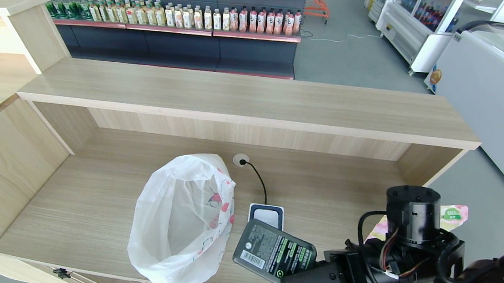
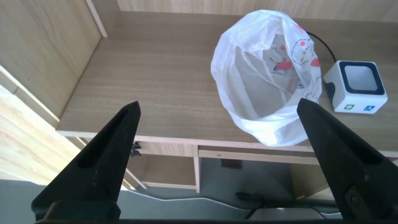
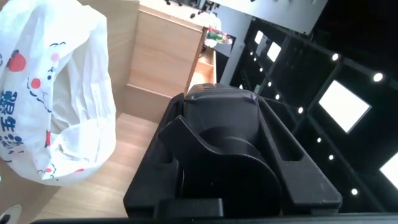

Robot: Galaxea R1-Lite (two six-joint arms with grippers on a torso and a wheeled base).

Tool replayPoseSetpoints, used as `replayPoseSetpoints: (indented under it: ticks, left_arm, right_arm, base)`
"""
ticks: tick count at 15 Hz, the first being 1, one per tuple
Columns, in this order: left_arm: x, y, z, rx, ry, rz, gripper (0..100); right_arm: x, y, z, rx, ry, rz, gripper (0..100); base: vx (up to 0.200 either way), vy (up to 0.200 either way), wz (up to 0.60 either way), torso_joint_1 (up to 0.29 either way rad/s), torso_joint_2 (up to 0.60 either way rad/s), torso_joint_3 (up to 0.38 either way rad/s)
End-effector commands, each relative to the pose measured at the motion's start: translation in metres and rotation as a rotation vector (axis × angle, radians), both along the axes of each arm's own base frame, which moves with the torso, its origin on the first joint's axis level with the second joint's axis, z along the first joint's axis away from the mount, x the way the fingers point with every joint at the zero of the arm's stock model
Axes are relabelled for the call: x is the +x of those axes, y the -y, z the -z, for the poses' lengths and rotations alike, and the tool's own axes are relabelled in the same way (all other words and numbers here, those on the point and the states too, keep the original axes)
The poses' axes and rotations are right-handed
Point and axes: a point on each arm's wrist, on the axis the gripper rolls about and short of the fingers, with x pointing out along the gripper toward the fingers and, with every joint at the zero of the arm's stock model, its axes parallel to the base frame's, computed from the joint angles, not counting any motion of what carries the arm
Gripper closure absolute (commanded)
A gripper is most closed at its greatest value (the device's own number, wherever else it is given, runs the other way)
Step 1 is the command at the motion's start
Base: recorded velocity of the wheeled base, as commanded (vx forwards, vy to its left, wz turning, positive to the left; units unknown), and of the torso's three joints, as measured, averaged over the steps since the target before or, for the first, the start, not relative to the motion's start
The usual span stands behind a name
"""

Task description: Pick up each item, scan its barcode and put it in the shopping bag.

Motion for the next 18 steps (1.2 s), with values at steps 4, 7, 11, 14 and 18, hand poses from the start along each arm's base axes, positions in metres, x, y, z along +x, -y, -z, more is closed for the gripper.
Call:
replayPoseSetpoints:
  ticks: [4,7,11,14,18]
  left_arm:
    - [0.0000,0.0000,0.0000,0.000,0.000,0.000,0]
    - [0.0000,0.0000,0.0000,0.000,0.000,0.000,0]
    - [0.0000,0.0000,0.0000,0.000,0.000,0.000,0]
    - [0.0000,0.0000,0.0000,0.000,0.000,0.000,0]
    - [0.0000,0.0000,0.0000,0.000,0.000,0.000,0]
  right_arm:
    - [0.0029,-0.0028,0.0061,-0.010,-0.020,-0.005,100]
    - [0.0026,-0.0025,0.0047,-0.006,-0.015,-0.007,100]
    - [0.0018,-0.0031,0.0039,-0.004,-0.011,-0.010,100]
    - [0.0013,-0.0038,0.0038,-0.004,-0.011,-0.015,100]
    - [0.0006,-0.0035,0.0031,0.001,-0.010,-0.023,100]
  base:
    - [0.000,0.000,0.00,0.000,0.00,0.000]
    - [0.000,0.000,0.00,0.000,0.00,0.000]
    - [0.000,0.000,0.00,0.000,0.00,0.000]
    - [0.000,0.000,0.00,0.000,0.00,0.000]
    - [0.000,0.000,0.00,0.000,0.00,0.000]
